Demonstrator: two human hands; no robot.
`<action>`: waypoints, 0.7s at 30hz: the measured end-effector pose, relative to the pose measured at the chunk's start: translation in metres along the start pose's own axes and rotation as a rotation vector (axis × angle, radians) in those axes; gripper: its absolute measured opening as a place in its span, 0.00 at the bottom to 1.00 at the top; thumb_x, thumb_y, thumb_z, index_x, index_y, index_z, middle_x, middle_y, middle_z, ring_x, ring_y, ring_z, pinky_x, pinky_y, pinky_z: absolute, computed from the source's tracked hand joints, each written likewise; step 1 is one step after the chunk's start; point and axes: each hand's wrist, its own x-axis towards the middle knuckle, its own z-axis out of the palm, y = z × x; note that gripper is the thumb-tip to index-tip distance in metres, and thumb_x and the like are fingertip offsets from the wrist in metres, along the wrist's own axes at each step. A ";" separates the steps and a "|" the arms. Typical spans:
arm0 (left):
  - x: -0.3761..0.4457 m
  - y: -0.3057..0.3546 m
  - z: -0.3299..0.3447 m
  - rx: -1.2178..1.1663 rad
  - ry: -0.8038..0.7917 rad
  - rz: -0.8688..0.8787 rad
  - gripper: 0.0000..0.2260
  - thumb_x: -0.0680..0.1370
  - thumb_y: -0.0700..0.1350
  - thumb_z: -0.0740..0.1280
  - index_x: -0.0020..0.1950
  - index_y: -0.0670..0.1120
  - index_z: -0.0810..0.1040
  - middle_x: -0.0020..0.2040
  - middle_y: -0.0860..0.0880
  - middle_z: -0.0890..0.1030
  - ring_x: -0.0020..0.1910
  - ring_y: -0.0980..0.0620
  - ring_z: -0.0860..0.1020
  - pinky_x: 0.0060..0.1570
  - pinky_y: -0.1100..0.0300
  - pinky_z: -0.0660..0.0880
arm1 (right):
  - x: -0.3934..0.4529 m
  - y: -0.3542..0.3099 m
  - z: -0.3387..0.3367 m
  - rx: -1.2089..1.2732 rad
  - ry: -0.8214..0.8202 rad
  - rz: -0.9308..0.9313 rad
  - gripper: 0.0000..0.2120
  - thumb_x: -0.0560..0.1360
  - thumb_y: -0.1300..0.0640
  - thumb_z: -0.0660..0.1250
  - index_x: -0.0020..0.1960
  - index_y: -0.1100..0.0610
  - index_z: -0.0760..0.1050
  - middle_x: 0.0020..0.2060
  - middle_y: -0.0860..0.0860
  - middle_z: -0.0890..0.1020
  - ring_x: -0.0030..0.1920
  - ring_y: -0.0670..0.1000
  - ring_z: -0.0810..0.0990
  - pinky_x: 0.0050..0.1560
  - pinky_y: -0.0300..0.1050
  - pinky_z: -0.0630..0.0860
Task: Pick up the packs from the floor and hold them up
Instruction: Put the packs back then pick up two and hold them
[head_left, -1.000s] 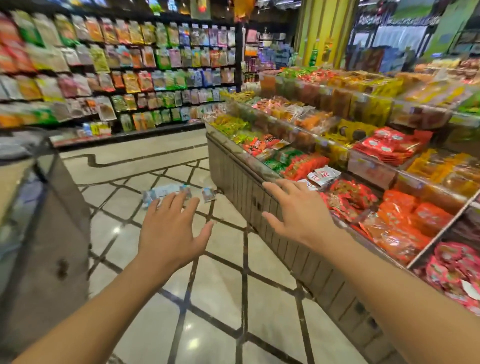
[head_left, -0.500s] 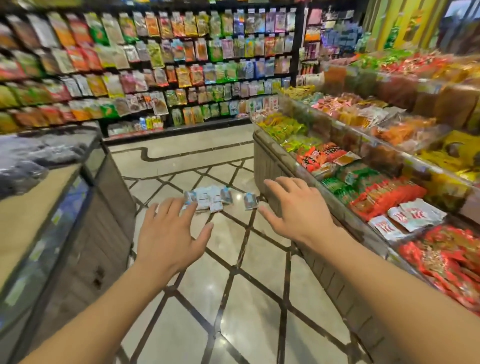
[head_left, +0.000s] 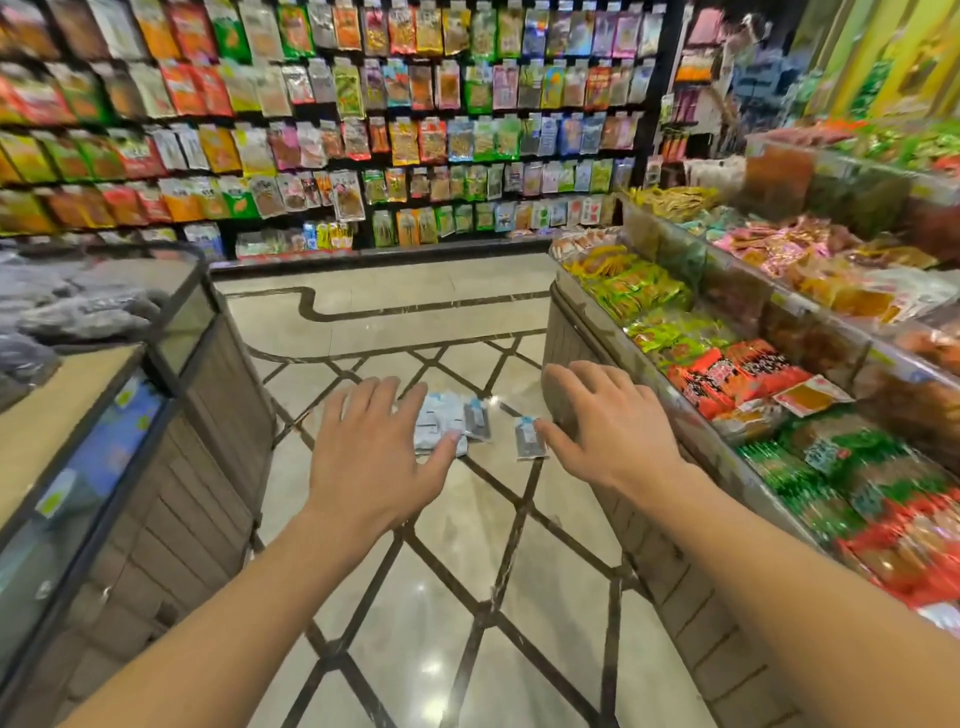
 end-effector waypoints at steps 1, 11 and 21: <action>0.021 -0.006 0.007 -0.011 -0.006 0.003 0.32 0.78 0.65 0.55 0.69 0.46 0.79 0.65 0.43 0.81 0.67 0.40 0.77 0.67 0.41 0.71 | 0.022 0.001 0.004 -0.001 -0.001 0.007 0.31 0.79 0.35 0.60 0.77 0.48 0.65 0.72 0.51 0.73 0.71 0.58 0.72 0.62 0.57 0.75; 0.205 -0.044 0.073 0.015 -0.101 0.013 0.39 0.76 0.69 0.41 0.79 0.52 0.67 0.76 0.47 0.72 0.77 0.45 0.67 0.77 0.44 0.60 | 0.206 0.036 0.043 -0.022 -0.007 0.037 0.33 0.80 0.34 0.58 0.80 0.48 0.61 0.75 0.51 0.71 0.74 0.58 0.69 0.67 0.57 0.73; 0.377 -0.025 0.164 0.008 -0.098 0.026 0.34 0.78 0.67 0.52 0.71 0.46 0.78 0.67 0.42 0.81 0.68 0.40 0.76 0.69 0.40 0.69 | 0.370 0.116 0.122 0.024 -0.036 0.044 0.33 0.80 0.35 0.59 0.81 0.49 0.61 0.76 0.52 0.70 0.76 0.57 0.68 0.69 0.58 0.73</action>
